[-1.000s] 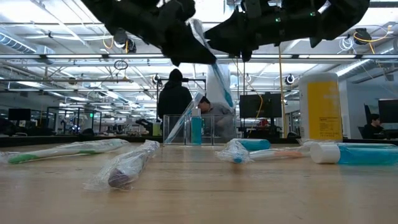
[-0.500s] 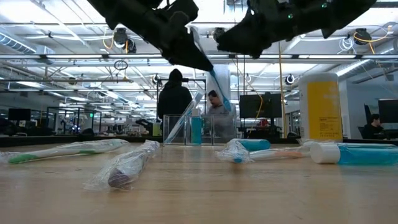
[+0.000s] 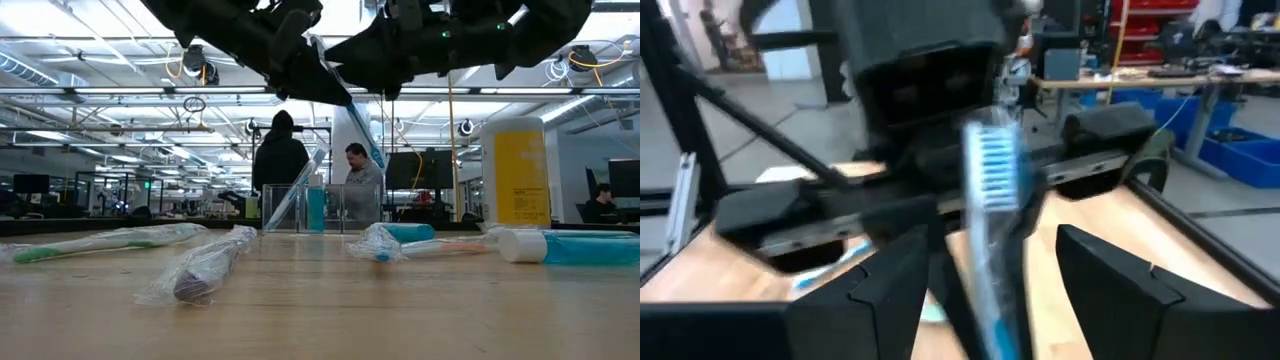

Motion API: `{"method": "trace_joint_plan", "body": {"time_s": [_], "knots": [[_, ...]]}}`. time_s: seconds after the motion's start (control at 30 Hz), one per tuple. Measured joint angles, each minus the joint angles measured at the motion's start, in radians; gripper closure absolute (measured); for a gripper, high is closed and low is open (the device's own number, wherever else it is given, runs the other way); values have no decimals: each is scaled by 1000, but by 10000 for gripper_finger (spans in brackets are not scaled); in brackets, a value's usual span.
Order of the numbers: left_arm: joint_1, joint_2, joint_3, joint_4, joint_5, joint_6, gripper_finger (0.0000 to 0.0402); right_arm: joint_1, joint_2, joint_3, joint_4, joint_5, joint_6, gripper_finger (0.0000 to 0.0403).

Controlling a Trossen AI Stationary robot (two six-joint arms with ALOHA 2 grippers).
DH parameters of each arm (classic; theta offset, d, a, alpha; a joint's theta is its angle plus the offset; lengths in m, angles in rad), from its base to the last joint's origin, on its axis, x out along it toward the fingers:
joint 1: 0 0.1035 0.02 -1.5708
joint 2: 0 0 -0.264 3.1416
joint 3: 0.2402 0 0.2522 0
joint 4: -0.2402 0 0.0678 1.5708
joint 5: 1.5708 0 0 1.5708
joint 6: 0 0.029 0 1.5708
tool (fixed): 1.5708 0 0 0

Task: Pick & Place toothbrushing station
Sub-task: Put the blue toothbrush into the transparent organizer

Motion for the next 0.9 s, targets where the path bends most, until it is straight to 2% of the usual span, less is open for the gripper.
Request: {"method": "trace_joint_plan", "body": {"time_s": [0.13,0.27,0.43,0.73,0.8,0.9], "knots": [[0,0,-1,1,-1,1,382,-13,22,0,10,-2,-7,188],[0,0,-2,-6,-2,1,379,-22,34,0,20,-10,-23,207],[11,0,-2,-9,-10,-3,388,-22,35,0,32,-7,-43,264],[24,0,-2,-15,-13,-30,361,-30,35,0,26,-2,-58,380],[23,0,-2,-17,-13,-30,360,-30,35,0,25,-2,-59,392],[23,0,-2,-17,-12,-30,359,-30,35,0,25,-2,-61,385]]}}
